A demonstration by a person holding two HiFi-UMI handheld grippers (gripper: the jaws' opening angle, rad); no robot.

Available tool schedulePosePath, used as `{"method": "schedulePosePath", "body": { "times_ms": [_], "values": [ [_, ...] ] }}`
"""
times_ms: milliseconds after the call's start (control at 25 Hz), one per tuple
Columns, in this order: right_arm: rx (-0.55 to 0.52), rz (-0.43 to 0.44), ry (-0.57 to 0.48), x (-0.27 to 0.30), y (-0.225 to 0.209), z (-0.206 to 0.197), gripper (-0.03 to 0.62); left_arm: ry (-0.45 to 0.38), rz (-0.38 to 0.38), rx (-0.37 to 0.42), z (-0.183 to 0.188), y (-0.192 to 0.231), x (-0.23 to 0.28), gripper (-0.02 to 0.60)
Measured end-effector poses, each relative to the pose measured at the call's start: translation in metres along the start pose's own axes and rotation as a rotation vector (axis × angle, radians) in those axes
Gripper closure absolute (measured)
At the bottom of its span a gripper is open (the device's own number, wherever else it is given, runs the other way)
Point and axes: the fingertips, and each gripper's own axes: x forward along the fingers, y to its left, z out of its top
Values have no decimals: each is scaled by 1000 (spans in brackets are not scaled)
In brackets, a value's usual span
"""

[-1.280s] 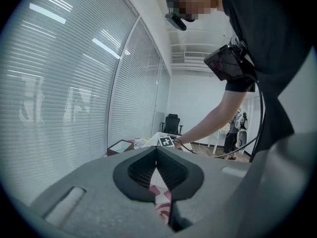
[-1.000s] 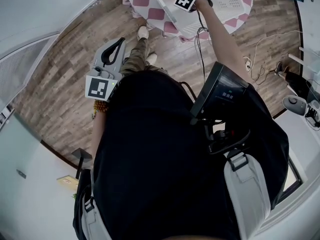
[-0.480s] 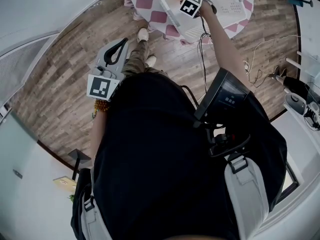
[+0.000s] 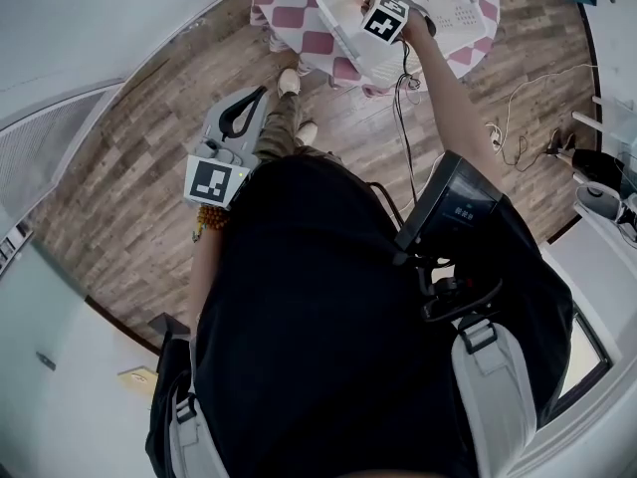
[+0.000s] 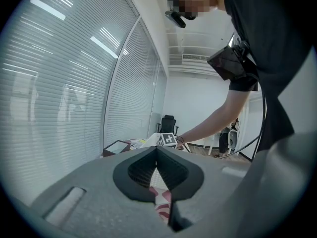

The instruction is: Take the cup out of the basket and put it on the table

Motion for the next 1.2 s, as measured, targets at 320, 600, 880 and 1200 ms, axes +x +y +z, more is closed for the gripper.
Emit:
{"method": "schedulePosePath", "body": {
  "times_ms": [320, 600, 880, 1200],
  "values": [
    [0, -18, -31, -23, 7, 7, 567, -7, -30, 14, 1, -10, -2, 575],
    [41, -52, -94, -50, 6, 16, 568, -12, -59, 30, 3, -19, -1, 575],
    [102, -103, -157, -76, 0, 9, 567, 4, -87, 55, 8, -27, 10, 575],
    [164, -188, -262, -128, -10, 8, 567, -11, -113, 78, 18, -40, 18, 575]
  ]
}}
